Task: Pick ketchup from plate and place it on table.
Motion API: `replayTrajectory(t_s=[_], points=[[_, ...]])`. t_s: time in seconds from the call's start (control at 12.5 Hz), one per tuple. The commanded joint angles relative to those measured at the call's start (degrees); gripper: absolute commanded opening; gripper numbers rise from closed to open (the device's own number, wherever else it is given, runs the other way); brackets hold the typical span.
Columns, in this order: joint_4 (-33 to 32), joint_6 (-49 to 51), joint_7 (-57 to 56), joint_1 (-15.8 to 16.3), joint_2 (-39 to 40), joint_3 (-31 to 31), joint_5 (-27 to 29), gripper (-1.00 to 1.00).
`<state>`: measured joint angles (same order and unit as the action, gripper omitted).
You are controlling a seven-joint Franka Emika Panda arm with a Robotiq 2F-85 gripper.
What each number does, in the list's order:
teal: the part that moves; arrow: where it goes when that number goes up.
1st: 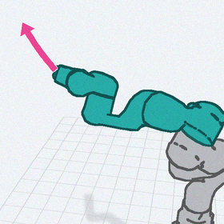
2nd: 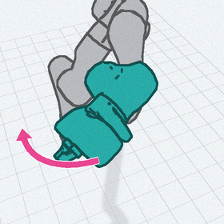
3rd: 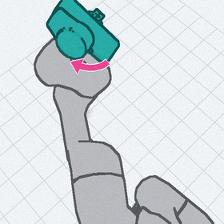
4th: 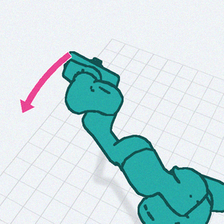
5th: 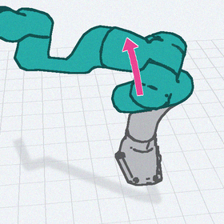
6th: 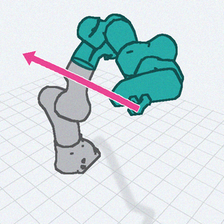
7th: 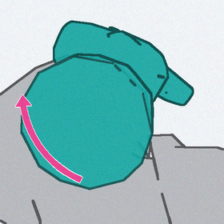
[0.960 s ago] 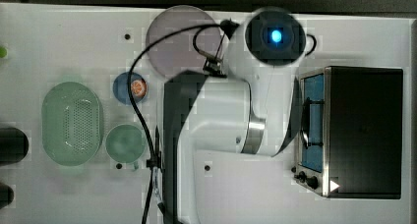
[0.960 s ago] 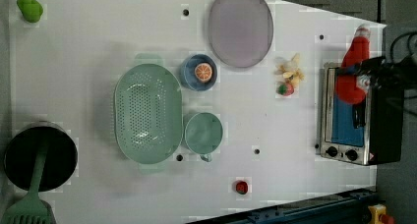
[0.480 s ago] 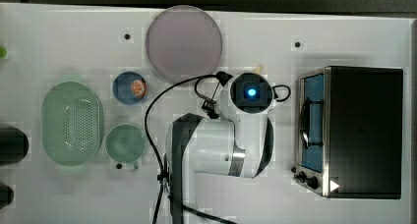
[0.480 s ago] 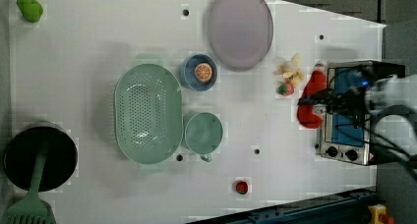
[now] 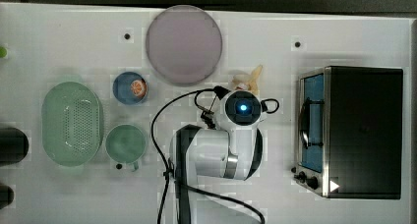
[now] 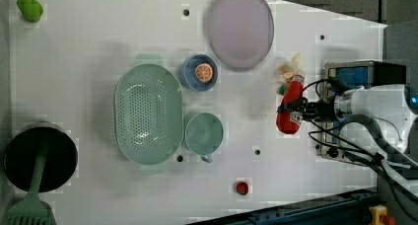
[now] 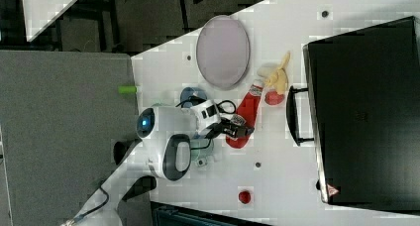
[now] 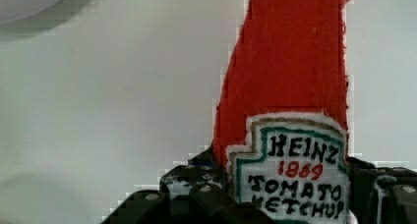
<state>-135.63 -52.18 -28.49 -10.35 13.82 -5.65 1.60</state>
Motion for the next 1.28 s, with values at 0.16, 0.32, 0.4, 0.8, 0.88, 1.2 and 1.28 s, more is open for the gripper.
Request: replayTrajectory(t_s=[0.16, 0.32, 0.4, 0.8, 0.88, 1.2, 1.28], points=[[0.9, -3.2, 2.8, 0.5, 1.4, -0.2, 0.4, 0.51], [1.0, -3.1, 2.8, 0.5, 1.1, -0.2, 0.4, 1.0], [1.2, -3.0, 2.8, 0.5, 0.4, -0.4, 0.4, 1.0], [7.3, 1.5, 4.5, 0.7, -7.2, -0.9, 0.4, 1.0], [9.6, 4.7, 6.7, 0.7, -8.4, -0.9, 0.4, 1.0], [20.0, 19.9, 19.8, 0.8, -11.3, -1.8, 0.4, 1.0], [22.4, 23.9, 22.6, 0.8, -11.7, -2.0, 0.4, 1.0]])
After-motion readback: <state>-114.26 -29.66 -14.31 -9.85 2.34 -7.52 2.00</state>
